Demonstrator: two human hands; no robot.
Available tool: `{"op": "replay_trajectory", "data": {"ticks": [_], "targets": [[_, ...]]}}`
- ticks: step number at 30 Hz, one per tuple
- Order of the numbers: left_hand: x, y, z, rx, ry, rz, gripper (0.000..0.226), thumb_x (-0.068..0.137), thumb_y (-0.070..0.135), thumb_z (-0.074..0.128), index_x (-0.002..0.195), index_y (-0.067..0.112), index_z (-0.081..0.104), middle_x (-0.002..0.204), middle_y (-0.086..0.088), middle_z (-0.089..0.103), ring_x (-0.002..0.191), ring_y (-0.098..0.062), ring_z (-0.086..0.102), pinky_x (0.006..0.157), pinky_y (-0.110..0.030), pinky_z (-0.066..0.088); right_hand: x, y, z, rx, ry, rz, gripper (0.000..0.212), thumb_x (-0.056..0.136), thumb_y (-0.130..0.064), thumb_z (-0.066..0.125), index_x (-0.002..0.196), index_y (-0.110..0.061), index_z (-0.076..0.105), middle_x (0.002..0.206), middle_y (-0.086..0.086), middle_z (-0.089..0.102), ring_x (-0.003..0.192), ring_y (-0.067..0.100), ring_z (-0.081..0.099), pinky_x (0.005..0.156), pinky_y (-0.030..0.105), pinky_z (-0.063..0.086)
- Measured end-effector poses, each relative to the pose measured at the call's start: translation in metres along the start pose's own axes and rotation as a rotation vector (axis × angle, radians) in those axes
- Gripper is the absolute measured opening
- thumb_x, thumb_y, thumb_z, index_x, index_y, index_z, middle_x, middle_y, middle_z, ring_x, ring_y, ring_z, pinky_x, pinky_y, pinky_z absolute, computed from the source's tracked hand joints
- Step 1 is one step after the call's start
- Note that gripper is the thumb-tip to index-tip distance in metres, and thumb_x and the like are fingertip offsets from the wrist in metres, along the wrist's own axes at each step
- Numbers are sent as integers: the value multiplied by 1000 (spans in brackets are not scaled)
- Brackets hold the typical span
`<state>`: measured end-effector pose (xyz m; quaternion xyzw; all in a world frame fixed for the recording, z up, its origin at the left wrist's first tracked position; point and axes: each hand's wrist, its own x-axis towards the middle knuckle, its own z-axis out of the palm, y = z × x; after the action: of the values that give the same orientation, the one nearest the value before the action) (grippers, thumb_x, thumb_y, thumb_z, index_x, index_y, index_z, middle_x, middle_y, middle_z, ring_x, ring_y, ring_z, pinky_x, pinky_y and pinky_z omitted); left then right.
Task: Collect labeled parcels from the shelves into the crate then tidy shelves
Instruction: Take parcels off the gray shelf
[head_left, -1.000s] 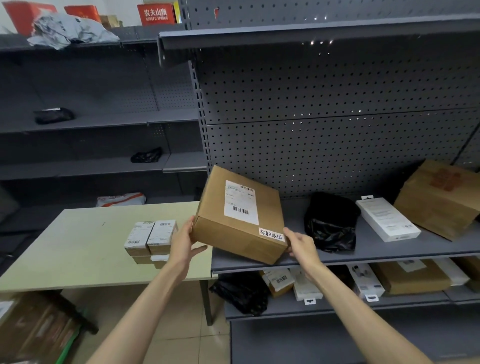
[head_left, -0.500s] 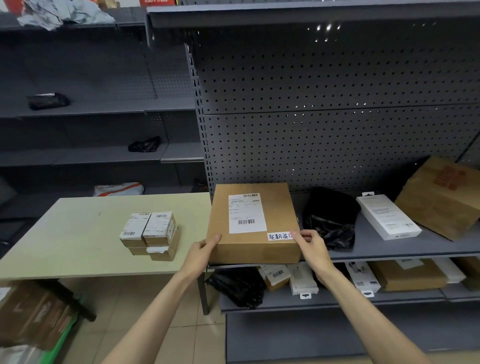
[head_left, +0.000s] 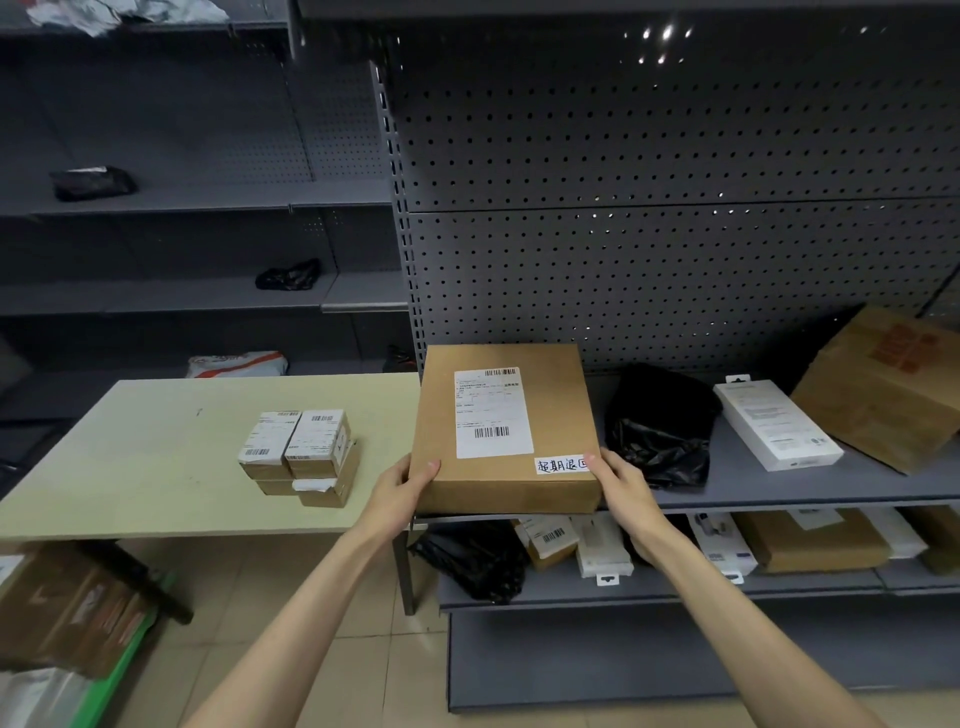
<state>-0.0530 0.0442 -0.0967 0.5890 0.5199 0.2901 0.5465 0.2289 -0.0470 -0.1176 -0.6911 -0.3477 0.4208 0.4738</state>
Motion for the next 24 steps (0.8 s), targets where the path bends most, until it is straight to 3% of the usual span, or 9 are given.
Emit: {"op": "replay_trajectory", "data": {"ticks": [2,4,6,9,13,18,24], "targets": [[-2,-2,0,16,1,45,37,104,23,53,139,13,55,128,3,66,112,0,62,102,-19,47,-6,-1,1,32,2,-32,56,100,-42,50,148,-16,40,140,1,55,124,12,52,103,27,43],[-7,1,3,18,29,99,37,104,19,52,140,15,52,127,8,63,104,16,57,88,-2,43,-13,-8,3,74,7,-86,50,102,-34,48,149,-19,38,137,-4,56,116,2,54,92,16,42],[-12,6,7,-24,55,141,39,104,19,51,143,24,46,129,14,60,104,23,53,88,3,40,-19,-17,4,105,22,-150,49,103,-33,46,150,-24,35,139,-8,54,118,-3,51,92,13,40],[-17,11,10,-79,73,205,43,105,23,50,144,36,39,132,29,54,115,24,49,98,-2,38,-25,-28,1,116,23,-247,51,104,-36,42,153,-32,28,147,-19,44,133,-5,40,105,15,31],[-22,26,13,-134,84,264,45,105,27,48,145,40,35,129,44,50,121,24,45,94,3,35,-31,-47,-3,117,51,-322,50,105,-37,37,153,-39,24,147,-32,37,128,-22,32,100,4,27],[-23,40,13,-135,109,340,47,105,25,48,149,36,34,137,35,50,126,18,45,97,0,35,-32,-55,-4,108,69,-355,50,103,-46,36,151,-46,24,146,-36,36,134,-16,30,111,19,24],[-23,43,9,-136,117,366,53,105,27,48,155,31,32,142,29,49,126,18,44,98,0,35,-33,-59,-2,109,66,-383,51,103,-46,35,152,-43,25,147,-33,38,135,-13,32,112,21,24]]}}
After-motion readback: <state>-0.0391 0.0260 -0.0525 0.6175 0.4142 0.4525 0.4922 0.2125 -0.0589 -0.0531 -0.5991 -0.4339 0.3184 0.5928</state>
